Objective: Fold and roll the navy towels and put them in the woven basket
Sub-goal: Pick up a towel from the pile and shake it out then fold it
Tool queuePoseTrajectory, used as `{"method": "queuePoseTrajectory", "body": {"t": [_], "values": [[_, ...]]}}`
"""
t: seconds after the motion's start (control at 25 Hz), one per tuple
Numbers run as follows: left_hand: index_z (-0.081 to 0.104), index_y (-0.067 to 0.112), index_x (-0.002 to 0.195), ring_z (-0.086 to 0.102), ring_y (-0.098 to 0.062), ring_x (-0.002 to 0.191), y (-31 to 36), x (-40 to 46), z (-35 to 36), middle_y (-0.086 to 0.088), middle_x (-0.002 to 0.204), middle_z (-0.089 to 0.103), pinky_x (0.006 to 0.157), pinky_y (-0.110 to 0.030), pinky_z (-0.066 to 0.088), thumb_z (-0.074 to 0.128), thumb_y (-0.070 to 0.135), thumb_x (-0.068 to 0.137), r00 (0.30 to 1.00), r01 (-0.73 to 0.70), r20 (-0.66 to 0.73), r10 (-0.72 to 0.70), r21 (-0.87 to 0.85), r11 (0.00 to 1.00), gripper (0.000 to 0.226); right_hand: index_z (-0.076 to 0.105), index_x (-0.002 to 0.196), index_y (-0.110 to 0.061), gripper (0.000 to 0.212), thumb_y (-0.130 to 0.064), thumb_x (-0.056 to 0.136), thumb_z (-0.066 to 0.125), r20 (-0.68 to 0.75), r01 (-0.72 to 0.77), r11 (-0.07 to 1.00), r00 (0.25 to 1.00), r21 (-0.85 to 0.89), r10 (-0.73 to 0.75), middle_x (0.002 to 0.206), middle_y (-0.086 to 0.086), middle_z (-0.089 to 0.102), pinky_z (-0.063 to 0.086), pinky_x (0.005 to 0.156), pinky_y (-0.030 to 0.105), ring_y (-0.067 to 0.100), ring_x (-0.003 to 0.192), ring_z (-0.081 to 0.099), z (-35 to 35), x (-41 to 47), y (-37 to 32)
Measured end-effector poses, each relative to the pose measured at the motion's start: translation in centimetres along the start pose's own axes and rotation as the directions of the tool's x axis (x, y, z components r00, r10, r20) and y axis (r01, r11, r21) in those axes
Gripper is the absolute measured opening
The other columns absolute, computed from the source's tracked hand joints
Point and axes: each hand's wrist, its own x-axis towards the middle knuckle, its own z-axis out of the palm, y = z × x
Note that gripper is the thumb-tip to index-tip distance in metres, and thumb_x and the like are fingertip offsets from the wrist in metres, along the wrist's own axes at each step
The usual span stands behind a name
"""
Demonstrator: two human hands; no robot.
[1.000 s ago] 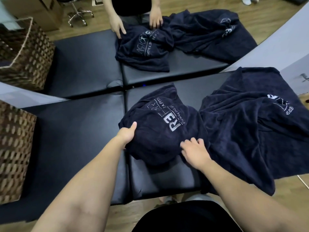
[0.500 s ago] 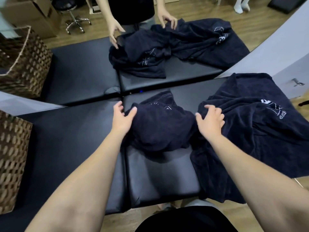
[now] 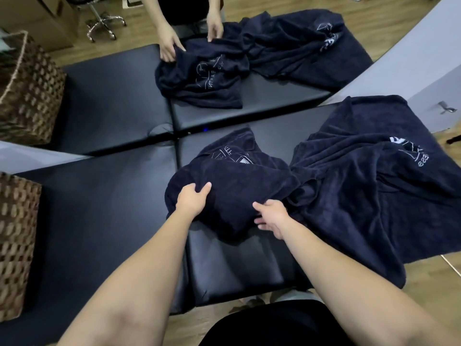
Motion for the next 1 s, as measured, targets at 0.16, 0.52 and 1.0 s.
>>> {"method": "queuePoseTrajectory", "body": {"t": [0.16, 0.52, 1.0], "values": [[0.071, 0.018, 0.094, 0.070, -0.021, 0.094, 4.0, -0.9, -3.3, 0.001, 0.097, 0.075, 0.095, -0.046, 0.055, 0.057, 0.075, 0.075, 0.987, -0.129, -0.134, 0.091, -0.307, 0.943, 0.062, 0.055, 0.114, -0.021, 0.019, -0.035, 0.106, 0.046, -0.139, 0.220, 0.916, 0.973, 0.334, -0.183, 0.114, 0.004, 0.065, 0.055, 0.068, 0.035, 0.021, 0.079, 0.065, -0.5, -0.7, -5.9], [0.031, 0.023, 0.065, 0.031, -0.009, 0.063, 20.0, -6.6, -13.8, 0.008, 0.064, 0.033, 0.058, -0.027, 0.031, 0.062, 0.043, 0.096, 0.784, -0.607, -0.522, 0.336, -0.532, 0.590, 0.048, 0.065, 0.122, -0.012, 0.048, -0.051, 0.095, 0.058, -0.159, 0.530, 0.460, 0.760, 0.712, -0.630, 0.127, 0.013, 0.068, 0.052, 0.101, 0.053, 0.033, 0.117, 0.066, -2.9, -10.5, -26.2], [0.055, 0.021, 0.078, 0.048, -0.007, 0.062, 18.0, -6.0, -14.8, 0.006, 0.075, 0.055, 0.061, -0.022, 0.044, 0.073, 0.030, 0.089, 0.882, -0.438, -0.416, 0.222, -0.549, 0.712, 0.024, 0.071, 0.106, -0.008, 0.020, -0.024, 0.102, 0.058, -0.077, 0.545, 0.697, 0.810, 0.466, -0.581, 0.101, 0.012, 0.074, 0.058, 0.085, 0.046, 0.025, 0.089, 0.069, -1.9, -11.6, -23.0]]}}
